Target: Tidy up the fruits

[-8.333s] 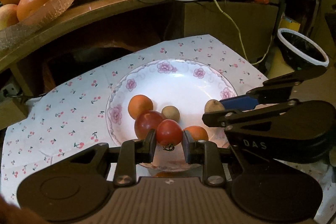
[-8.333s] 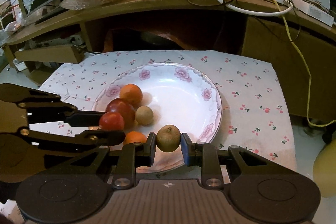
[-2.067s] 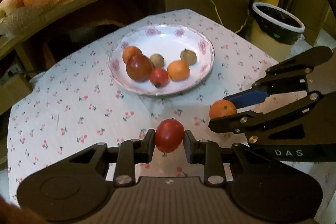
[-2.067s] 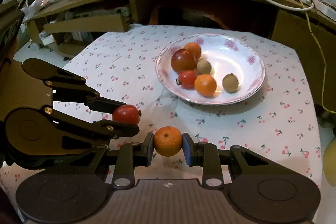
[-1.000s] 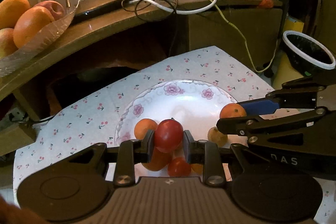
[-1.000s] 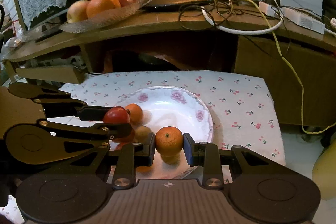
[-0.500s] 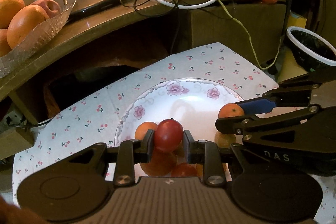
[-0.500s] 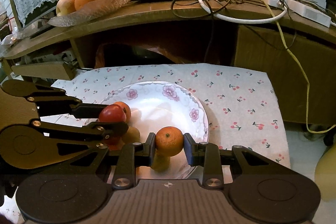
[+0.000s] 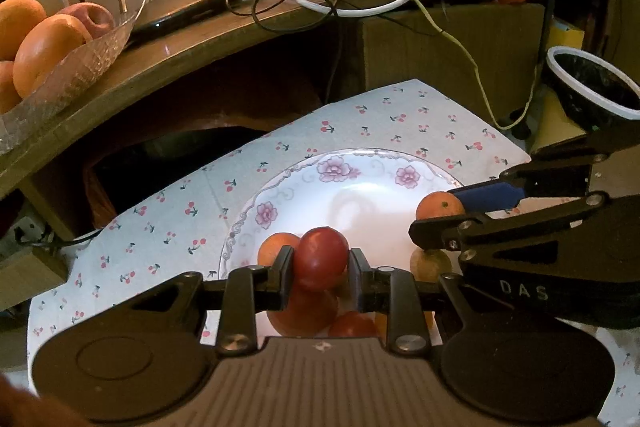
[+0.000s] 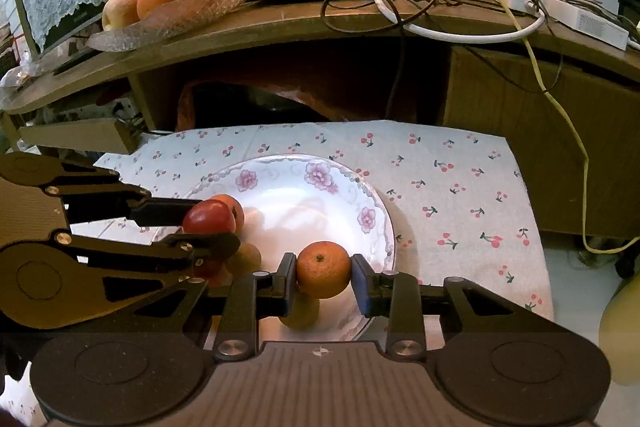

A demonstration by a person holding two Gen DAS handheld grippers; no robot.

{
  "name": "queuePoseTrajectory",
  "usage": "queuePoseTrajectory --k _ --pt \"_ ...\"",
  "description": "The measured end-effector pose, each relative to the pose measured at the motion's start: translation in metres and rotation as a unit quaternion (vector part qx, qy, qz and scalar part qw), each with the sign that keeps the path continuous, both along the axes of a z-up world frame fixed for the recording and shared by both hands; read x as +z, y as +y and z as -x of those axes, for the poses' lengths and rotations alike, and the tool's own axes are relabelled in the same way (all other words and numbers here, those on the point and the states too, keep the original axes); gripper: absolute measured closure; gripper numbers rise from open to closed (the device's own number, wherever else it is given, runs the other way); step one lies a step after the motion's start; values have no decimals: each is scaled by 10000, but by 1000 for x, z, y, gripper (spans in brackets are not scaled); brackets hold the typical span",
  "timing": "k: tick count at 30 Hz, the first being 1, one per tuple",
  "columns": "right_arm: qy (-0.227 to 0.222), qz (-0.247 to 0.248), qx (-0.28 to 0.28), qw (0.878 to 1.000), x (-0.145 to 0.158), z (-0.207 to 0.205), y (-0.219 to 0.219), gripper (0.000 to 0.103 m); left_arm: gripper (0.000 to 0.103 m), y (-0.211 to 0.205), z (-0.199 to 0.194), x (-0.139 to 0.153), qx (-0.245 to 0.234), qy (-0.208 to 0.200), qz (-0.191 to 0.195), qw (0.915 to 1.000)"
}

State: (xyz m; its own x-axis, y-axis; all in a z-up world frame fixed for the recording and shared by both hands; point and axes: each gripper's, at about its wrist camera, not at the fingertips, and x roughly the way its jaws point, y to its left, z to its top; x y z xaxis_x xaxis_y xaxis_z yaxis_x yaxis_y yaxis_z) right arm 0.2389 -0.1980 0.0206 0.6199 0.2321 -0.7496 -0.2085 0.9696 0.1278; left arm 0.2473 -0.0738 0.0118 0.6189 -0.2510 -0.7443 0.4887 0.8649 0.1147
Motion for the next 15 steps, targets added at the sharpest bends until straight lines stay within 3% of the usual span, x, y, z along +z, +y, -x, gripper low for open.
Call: queuePoseTrajectory --k 15 --pt "-47 -46 -51 10000 2 0 -3 66 69 1 2 3 16 -43 25 10000"
